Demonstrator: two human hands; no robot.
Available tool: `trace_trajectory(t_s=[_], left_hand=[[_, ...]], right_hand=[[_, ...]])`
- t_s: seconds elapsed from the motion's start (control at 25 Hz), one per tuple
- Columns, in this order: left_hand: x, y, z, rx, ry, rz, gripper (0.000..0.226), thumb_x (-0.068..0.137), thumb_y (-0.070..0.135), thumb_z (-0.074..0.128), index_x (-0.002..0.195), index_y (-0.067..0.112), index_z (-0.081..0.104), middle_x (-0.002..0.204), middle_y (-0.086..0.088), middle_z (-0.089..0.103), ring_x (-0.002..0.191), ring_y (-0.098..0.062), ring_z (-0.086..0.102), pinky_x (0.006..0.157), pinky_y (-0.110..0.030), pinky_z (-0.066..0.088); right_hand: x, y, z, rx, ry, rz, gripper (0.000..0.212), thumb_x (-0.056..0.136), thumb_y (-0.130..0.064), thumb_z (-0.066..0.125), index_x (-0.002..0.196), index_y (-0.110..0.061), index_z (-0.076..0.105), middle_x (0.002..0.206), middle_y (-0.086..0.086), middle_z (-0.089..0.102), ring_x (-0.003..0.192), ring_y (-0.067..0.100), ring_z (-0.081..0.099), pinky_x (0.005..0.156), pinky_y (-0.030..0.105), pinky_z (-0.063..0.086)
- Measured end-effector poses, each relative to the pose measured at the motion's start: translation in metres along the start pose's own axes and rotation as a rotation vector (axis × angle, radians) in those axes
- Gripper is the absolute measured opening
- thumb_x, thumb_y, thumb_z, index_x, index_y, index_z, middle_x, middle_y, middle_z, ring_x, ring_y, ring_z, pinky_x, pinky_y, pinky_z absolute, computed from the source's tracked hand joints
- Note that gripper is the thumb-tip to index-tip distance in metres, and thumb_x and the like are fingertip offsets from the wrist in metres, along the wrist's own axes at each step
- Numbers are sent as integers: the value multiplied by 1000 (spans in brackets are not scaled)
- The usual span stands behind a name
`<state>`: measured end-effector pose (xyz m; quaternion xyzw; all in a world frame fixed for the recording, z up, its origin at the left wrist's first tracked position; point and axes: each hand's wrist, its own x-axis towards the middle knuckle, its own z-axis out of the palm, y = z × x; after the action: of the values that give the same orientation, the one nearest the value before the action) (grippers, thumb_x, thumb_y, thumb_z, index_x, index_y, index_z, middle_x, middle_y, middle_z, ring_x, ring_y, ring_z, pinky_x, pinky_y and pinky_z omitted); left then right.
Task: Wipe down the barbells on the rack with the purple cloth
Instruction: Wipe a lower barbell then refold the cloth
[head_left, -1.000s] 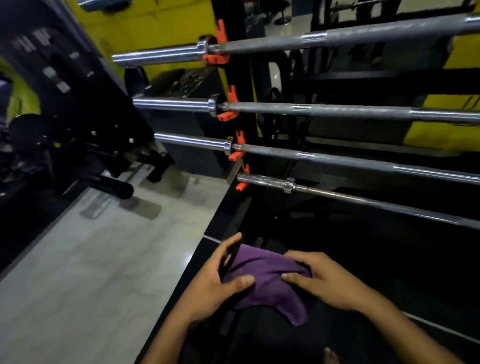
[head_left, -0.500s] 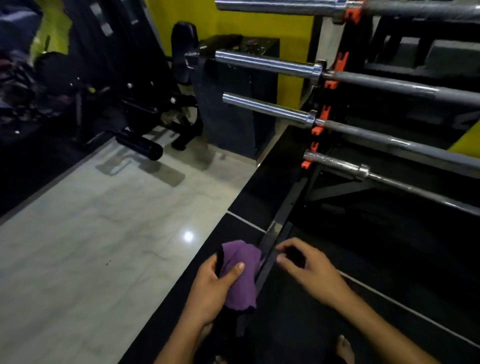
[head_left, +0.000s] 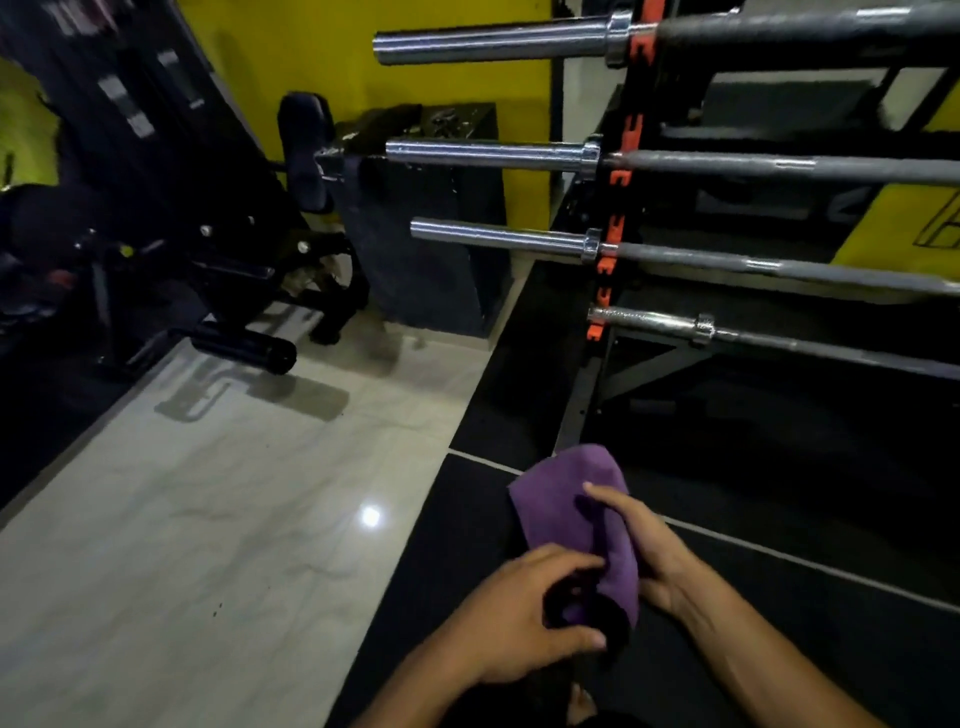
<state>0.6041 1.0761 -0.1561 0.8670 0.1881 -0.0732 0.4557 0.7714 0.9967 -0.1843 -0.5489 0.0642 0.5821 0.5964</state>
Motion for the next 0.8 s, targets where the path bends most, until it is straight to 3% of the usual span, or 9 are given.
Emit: trace_trajectory(t_s=[0.08, 0.16, 0.24, 0.32, 0.44, 0.6, 0.8], left_hand=[[3, -18, -28, 18, 76, 2, 54, 86, 44, 72, 136, 38, 54, 130, 20, 55, 120, 5, 53, 104, -20, 43], [12, -32, -61, -8, 160, -46, 44, 87, 39, 73, 129, 42, 58, 123, 20, 60, 113, 5, 58, 99, -22, 48], [29, -36, -94, -45, 190, -76, 39, 89, 33, 73, 125, 43, 60, 118, 19, 64, 108, 8, 60, 92, -17, 49], [56, -40, -127, -67, 185, -43, 38, 90, 30, 73, 125, 41, 62, 113, 18, 67, 106, 8, 61, 88, -12, 48], [103, -51, -176, -121, 147, 56, 37, 91, 22, 72, 124, 36, 64, 110, 19, 70, 105, 4, 63, 87, -12, 50], [155, -82, -241, -216, 59, 184, 36, 92, 16, 70, 124, 33, 64, 112, 23, 69, 105, 3, 65, 89, -12, 50], [203, -123, -338, -216, -62, 246, 34, 92, 21, 69, 121, 38, 63, 111, 27, 69, 106, 6, 65, 94, -18, 52]], right_hand=[[6, -11, -1, -36, 17, -105, 29, 91, -21, 67, 118, -11, 67, 103, 14, 77, 94, 27, 71, 76, 36, 56], [10, -20, -1, -5, 47, -187, 31, 90, -18, 67, 121, -12, 67, 104, 11, 77, 100, 28, 71, 84, 39, 57], [14, -30, 0, 138, 53, -203, 35, 88, -17, 69, 122, -10, 66, 112, 17, 74, 110, 34, 67, 100, 49, 52], [18, -45, 3, 286, 39, -189, 42, 81, -19, 74, 120, -5, 66, 115, 22, 71, 109, 38, 65, 104, 54, 48], [32, -65, 25, 363, 56, -242, 41, 86, -19, 68, 123, -2, 64, 117, 26, 69, 107, 40, 65, 103, 55, 48], [58, -89, 81, 419, 207, -387, 42, 92, -18, 64, 130, 0, 61, 121, 26, 68, 104, 38, 69, 97, 51, 54], [60, -137, 154, 600, 356, -607, 36, 98, -31, 57, 111, 0, 72, 112, 23, 72, 95, 36, 73, 87, 48, 53]])
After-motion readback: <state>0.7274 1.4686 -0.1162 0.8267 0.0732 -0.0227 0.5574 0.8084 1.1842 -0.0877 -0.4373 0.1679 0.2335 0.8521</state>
